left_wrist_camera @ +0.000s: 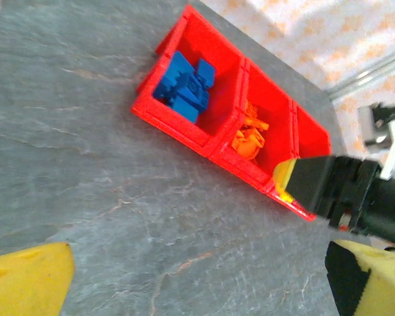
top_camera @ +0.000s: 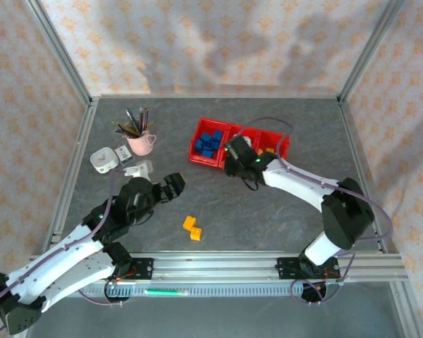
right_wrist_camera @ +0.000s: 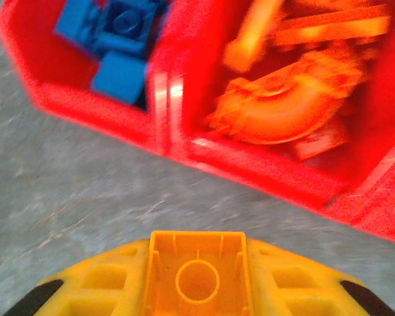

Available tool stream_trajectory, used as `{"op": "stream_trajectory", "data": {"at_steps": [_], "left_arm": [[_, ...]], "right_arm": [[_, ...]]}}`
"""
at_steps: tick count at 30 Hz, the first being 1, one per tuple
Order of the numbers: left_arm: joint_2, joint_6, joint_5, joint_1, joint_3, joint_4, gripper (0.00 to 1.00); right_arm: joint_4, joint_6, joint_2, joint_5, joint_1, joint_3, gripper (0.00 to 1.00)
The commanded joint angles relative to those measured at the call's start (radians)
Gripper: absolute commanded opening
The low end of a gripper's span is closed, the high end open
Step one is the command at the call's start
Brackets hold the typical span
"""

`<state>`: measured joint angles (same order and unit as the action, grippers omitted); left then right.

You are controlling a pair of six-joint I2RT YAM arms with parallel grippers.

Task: Sort the legos into containers by color
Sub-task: Place the lego in the container.

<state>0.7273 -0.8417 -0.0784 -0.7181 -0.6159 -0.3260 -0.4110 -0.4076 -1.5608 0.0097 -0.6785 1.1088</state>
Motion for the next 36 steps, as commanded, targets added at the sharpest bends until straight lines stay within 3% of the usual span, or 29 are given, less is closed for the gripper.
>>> {"op": "stream_trajectory", "data": {"at_steps": [1,9,17,26,31,36], "left_arm": [[0.084,0.09,0.108,0.006,-0.044,0.168,0.99],[0.268,0.142,0.203,0.006,-0.098,0.311,0.99],[0.354,0.163,0.221,0.007,-0.128,0.344,0.99],[0.344,0.173,0.192,0.006,-0.119,0.322,0.99],[0.329,0.174,0.178,0.006,-0.119,0.311,0.99],[0.287,0.165,0.148,0.006,-0.101,0.287,0.99]], "right_arm": [[-0.021,-0.007,0.062,0.056,0.076,-0.033,0.26],[0.027,0.031,0.032,0.081,0.303,-0.03,0.27],[0.072,0.09,-0.139,0.063,0.381,0.083,0.32],[0.074,0.11,-0.185,0.044,0.392,0.13,0.51],[0.072,0.108,-0.104,0.018,0.371,0.09,0.54],[0.04,0.099,-0.017,0.013,0.288,0.047,0.57]]}}
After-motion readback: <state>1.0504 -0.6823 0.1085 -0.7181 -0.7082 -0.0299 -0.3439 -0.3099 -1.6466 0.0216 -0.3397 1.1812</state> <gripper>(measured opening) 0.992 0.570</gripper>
